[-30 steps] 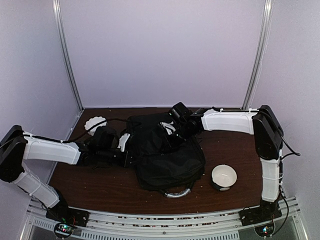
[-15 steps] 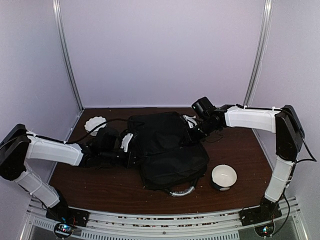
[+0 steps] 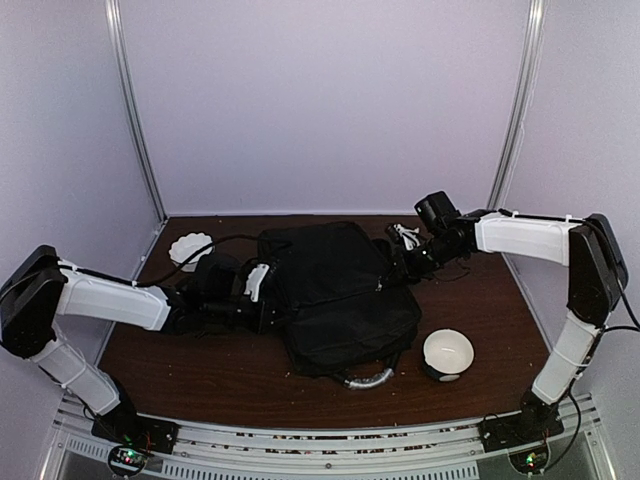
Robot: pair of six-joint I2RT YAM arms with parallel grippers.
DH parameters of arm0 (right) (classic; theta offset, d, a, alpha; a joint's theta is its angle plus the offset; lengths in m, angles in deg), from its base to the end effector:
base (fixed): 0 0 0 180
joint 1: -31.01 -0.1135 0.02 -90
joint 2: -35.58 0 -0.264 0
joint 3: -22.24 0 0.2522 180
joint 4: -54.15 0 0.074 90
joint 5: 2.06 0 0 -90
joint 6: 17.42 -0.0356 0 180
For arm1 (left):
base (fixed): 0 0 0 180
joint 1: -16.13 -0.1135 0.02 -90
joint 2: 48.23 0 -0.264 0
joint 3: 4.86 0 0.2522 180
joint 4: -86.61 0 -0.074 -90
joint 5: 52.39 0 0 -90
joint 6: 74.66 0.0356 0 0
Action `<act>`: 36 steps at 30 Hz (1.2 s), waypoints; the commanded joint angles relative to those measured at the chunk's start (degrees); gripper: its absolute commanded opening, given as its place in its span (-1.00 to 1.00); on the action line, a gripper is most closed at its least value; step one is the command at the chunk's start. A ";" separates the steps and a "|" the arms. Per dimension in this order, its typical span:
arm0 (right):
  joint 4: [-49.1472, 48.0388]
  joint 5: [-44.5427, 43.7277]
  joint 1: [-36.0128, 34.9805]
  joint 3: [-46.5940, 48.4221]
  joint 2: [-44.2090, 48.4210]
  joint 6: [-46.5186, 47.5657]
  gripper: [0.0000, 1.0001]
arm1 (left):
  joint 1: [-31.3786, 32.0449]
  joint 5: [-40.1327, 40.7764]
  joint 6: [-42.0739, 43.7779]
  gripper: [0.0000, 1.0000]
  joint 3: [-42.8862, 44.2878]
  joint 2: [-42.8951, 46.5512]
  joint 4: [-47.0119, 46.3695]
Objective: Pack the student bag
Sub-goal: Zip the lower front pocket of the student bag, then pick up the lower front pocket of the student bag.
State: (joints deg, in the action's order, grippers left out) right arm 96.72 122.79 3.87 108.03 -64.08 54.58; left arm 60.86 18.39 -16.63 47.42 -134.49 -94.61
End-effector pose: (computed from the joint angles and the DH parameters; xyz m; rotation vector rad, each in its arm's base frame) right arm 0.3166 0.1852 0.2273 -0.4581 2.6046 1.0677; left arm 0.2066 -0.2212 0.1777 0.4711 2.2831 -1.0941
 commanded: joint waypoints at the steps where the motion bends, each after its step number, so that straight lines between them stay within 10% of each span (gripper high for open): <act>1: -1.25 -9.52 5.41 -2.08 3.63 0.73 -1.00 | -1.08 1.27 2.01 -1.00 0.61 -0.32 2.45; 9: -3.13 -8.42 7.27 -3.92 5.10 0.70 -1.00 | -1.21 0.99 2.13 -1.00 0.96 -0.33 2.79; 13: -8.49 5.40 7.03 -4.61 4.69 2.34 -0.99 | -1.22 0.86 2.17 -1.00 0.90 -0.28 2.63; 22: -11.11 17.30 6.07 -1.44 -0.97 2.87 -0.27 | -1.22 0.06 2.23 -1.00 1.60 -0.45 2.30; 36: -3.44 16.21 0.91 3.15 -7.39 7.47 -0.42 | -1.22 0.04 1.68 -1.00 0.43 0.13 1.40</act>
State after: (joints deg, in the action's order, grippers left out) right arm 90.69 137.83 6.37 110.26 -70.09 60.66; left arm 60.09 18.56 -16.04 47.70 -134.68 -91.69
